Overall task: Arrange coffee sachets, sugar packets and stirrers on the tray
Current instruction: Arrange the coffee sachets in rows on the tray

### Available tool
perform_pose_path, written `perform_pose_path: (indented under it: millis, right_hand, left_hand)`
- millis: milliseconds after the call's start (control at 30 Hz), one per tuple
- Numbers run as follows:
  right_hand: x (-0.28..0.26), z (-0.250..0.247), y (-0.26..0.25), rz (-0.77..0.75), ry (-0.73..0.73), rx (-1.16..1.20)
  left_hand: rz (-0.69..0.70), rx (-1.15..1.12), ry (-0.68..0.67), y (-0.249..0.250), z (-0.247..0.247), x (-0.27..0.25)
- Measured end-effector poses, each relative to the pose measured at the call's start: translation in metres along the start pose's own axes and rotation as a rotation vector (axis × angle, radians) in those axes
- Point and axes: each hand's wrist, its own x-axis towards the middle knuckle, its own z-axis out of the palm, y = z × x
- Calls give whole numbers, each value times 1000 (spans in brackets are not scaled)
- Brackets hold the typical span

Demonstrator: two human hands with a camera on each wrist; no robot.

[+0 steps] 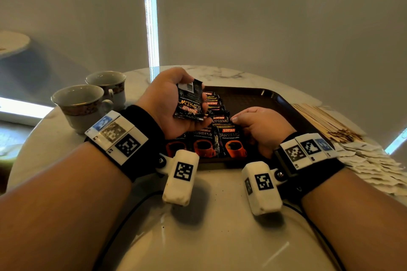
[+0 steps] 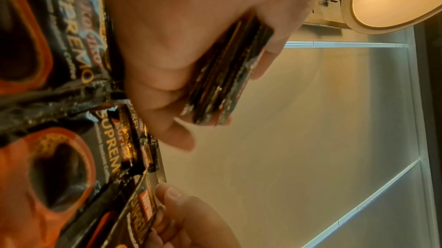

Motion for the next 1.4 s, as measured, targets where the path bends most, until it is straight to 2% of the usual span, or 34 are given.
perform_pose_path:
  millis: [167,333,467,567,667,867,1067,1300,1400]
  right_hand:
    - [2,0,-3,10,-1,-62]
    - [-8,-3,-9,-79,69,-70]
    - [-29,-3,-24,-244,-104,172]
    - [-36,2,-27,-419,-236,112]
    - [-40,6,-28,-459,-257,48]
    - [-41,10,-28,-537,-151,34]
    - [-40,8,-28,-538,-147,19]
    - [-35,11,-24,-551,-95,118]
    - [-35,9,-26,-557,-22,189]
  left_hand:
    - [-100,85,-4,-3,5,-1]
    - [-39,11,9,-2,2,0]
    - [29,-54,22,1,1,0]
    - [55,2,35,1,1,1]
    - [67,23,82,2,0,3]
    - [5,103,81,0,2,2]
    - [-1,99,96,1,3,0]
    - [-36,182,85,1,1,1]
    - [-58,137,83,1,1,2]
